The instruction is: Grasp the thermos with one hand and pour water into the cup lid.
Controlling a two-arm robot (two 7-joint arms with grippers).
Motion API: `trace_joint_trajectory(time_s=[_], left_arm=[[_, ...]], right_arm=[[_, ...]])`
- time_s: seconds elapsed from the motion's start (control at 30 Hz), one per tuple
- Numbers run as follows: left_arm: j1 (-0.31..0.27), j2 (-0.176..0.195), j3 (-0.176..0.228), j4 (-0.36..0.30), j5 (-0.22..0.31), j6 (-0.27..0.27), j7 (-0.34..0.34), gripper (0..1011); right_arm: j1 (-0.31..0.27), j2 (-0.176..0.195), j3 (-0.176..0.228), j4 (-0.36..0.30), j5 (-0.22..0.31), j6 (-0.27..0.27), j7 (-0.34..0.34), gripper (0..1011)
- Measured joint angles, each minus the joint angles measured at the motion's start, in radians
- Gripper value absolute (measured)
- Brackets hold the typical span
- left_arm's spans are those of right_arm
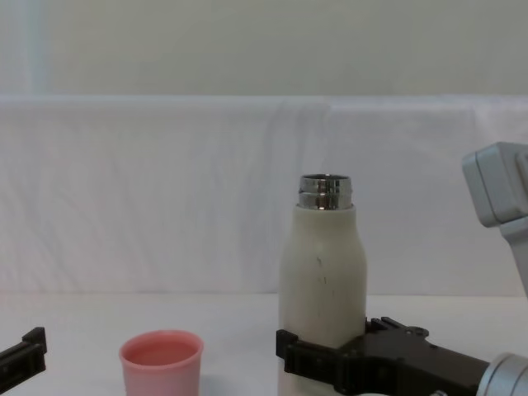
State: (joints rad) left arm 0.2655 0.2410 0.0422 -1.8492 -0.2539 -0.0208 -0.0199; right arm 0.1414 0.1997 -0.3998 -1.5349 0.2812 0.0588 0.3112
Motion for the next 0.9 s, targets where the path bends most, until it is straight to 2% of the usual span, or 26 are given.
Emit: trace_joint_trajectory(time_s=[0.37, 0.57, 0.9], left_arm=[[0.0, 0.0, 0.0, 0.0, 0.0, 0.0, 0.0, 1001], [0.0, 0.0, 0.0, 0.0, 0.0, 0.0, 0.0, 1001], [0.0, 0.0, 0.0, 0.0, 0.0, 0.0, 0.0, 1001]], right_arm=[[-0.037, 0.021, 0.006, -0.037, 0.013, -0.016, 0.003, 1000], [-0.081, 0.039, 0.026, -0.07, 0.037, -0.032, 0.003, 1000], [-0.188, 0.088, 0.067, -0.149, 0.084, -0.077, 0.015, 1000]])
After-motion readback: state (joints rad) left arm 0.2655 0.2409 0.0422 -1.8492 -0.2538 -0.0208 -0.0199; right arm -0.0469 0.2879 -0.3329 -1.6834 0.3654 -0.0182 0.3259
